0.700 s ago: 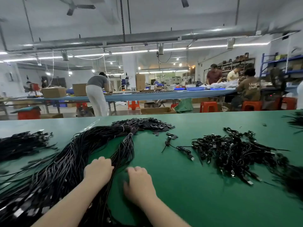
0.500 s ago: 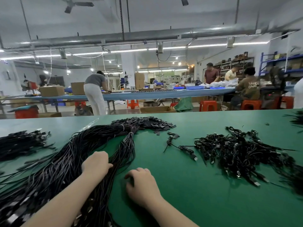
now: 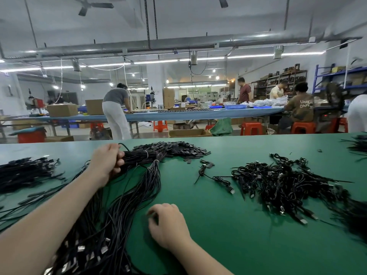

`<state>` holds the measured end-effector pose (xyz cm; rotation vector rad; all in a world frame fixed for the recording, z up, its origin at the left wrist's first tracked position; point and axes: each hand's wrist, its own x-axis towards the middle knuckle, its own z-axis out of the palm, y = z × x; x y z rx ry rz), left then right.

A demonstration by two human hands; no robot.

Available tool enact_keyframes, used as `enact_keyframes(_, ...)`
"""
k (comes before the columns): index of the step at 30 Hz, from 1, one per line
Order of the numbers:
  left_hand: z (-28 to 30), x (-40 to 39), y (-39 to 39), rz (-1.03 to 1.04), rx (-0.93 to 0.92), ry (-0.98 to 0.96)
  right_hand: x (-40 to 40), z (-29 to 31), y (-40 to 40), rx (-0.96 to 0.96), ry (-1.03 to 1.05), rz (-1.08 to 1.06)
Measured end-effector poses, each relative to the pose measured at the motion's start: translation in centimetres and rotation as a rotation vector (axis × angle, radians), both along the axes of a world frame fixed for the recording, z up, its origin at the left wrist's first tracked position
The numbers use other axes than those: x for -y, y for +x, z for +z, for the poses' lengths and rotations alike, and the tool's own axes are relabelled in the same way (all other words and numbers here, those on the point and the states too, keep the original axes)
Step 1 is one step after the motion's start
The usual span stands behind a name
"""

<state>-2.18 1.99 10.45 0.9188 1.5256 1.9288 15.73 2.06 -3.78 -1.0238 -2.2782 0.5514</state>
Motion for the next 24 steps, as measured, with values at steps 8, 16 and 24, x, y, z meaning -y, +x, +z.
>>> enact_keyframes(8,4.4,3.0,8.1,-0.144,-0.941,0.043,0.5,3.6,2.1,-0.688,-0.151,-0.232)
enact_keyframes(16,0.0,4.4,13.4,-0.465,-1.086,-0.115,-0.8,11.1,15.9,-0.053,0.200,0.065)
enact_keyframes(24,-3.2,6.6,11.1,-0.576,-0.896,-0.257,-0.4,8.8,29.3,0.161,-0.086,-0.285)
